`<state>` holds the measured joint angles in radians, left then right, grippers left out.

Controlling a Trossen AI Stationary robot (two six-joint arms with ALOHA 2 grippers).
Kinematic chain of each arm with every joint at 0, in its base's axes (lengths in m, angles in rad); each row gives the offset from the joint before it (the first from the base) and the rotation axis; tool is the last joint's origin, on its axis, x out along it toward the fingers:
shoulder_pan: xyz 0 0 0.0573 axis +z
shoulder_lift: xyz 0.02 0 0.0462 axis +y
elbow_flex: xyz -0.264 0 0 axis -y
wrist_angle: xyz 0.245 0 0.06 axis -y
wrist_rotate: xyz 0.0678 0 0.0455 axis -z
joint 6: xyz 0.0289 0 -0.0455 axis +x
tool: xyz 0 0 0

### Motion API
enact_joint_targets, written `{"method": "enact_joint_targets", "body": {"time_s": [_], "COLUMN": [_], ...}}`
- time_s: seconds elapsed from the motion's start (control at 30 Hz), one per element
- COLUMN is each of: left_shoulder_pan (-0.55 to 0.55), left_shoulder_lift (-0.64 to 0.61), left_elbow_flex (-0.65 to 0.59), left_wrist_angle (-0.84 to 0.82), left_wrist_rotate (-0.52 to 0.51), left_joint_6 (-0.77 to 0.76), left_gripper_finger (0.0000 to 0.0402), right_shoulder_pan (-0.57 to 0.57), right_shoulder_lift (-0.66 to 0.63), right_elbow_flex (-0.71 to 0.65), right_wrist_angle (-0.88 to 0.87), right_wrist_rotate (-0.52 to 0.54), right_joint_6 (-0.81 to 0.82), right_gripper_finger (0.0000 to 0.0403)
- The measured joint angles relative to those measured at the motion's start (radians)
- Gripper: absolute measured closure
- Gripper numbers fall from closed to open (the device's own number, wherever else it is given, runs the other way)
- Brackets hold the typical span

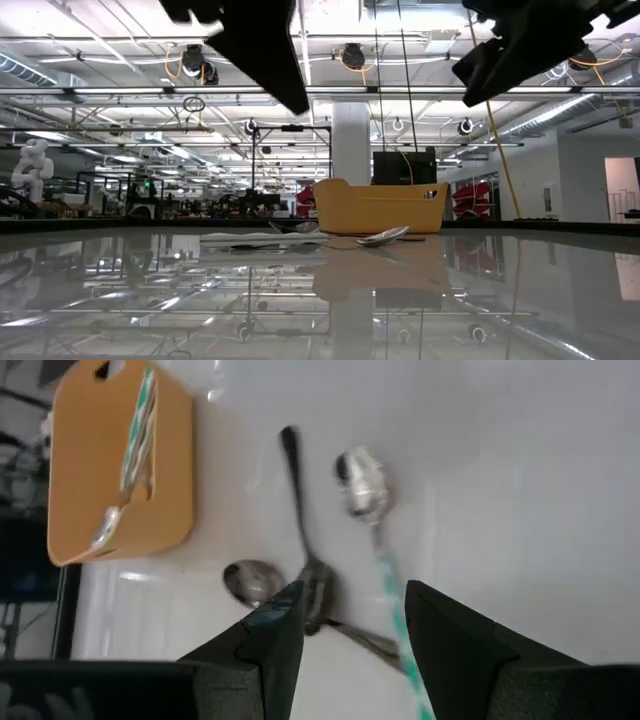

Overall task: Sort silverware by color (type)
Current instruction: Put the white patterned spoon into the yellow bin

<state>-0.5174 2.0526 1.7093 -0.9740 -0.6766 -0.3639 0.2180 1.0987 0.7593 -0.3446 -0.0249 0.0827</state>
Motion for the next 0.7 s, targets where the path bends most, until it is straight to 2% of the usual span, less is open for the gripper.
{"method": "enact_joint_targets", "body": {"time_s": [0.17, 0.27, 0.43, 0.6, 0.7], "left_shoulder_pan": [0.076, 0.120, 0.151, 0.139, 0.135], "left_shoulder_lift": [0.019, 0.048, 0.117, 0.148, 0.148], "left_elbow_flex": [0.000, 0.000, 0.000, -0.001, -0.001], "left_wrist_angle": [0.006, 0.052, 0.091, -0.010, -0.005], "left_wrist_rotate": [0.013, 0.085, 0.220, 0.233, 0.233], "left_joint_6": [0.007, 0.040, 0.071, 0.004, 0.001], "left_gripper_finger": [0.0227, 0.0227, 0.0227, 0.0227, 0.0227], "right_shoulder_pan": [0.041, 0.049, 0.061, 0.092, 0.115], "right_shoulder_lift": [-0.005, -0.003, 0.007, 0.019, 0.028], "right_elbow_flex": [0.000, 0.000, 0.000, -0.001, -0.002], "right_wrist_angle": [-0.009, -0.009, -0.042, -0.108, -0.124], "right_wrist_rotate": [0.086, 0.153, 0.156, 0.157, 0.157], "right_joint_6": [0.022, 0.023, 0.063, 0.127, 0.147], "right_gripper_finger": [0.0275, 0.0275, 0.0275, 0.0275, 0.0275]}}
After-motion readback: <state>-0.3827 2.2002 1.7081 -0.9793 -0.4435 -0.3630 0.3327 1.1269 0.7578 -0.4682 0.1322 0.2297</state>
